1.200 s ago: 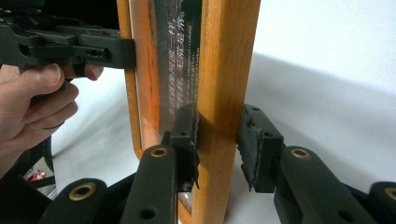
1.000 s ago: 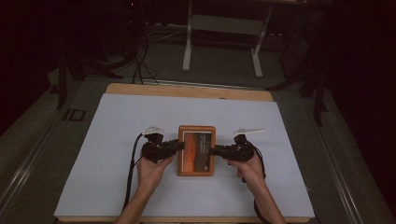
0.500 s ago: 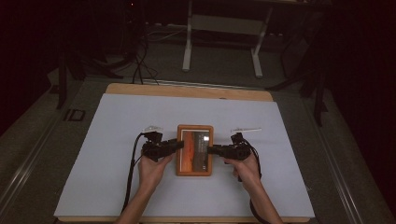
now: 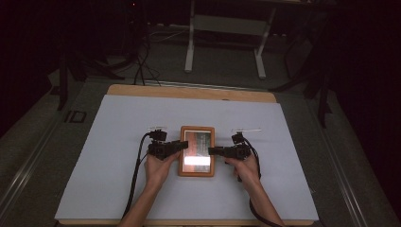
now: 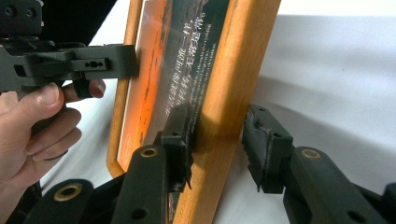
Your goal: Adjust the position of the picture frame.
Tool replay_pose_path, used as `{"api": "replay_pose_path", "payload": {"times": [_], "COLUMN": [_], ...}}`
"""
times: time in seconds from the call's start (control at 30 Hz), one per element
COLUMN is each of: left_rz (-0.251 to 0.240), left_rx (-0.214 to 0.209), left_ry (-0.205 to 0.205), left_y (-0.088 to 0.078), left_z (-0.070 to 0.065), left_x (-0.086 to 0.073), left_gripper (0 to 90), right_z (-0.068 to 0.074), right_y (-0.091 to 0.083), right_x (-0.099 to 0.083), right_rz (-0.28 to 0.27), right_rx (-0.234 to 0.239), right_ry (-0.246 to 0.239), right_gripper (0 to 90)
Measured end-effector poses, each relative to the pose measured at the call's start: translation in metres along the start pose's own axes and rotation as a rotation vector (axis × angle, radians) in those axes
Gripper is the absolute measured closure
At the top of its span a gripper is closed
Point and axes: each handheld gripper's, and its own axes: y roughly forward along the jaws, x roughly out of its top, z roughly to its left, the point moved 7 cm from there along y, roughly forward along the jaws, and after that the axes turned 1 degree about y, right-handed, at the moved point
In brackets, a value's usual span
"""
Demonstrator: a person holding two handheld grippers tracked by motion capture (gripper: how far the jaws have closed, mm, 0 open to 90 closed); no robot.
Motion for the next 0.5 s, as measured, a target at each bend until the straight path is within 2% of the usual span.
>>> {"api": "replay_pose_path", "payload": {"times": [0.2,0.5], "left_rz": [0.022,0.022], "left_rx": [0.005,0.028], "left_ry": [-0.034,-0.015], "left_y": [0.01,0.01], "left_z": [0.006,0.006], "left_x": [-0.001,-0.001], "left_gripper": [54.3,52.3], "right_z": [-0.007,-0.007], "right_y": [0.007,0.009], "right_x": [-0.002,0.002], "right_rz": [0.019,0.042], "right_rx": [-0.005,-0.015], "right_ry": [0.043,0.032], "right_gripper": [58.9,58.2]}}
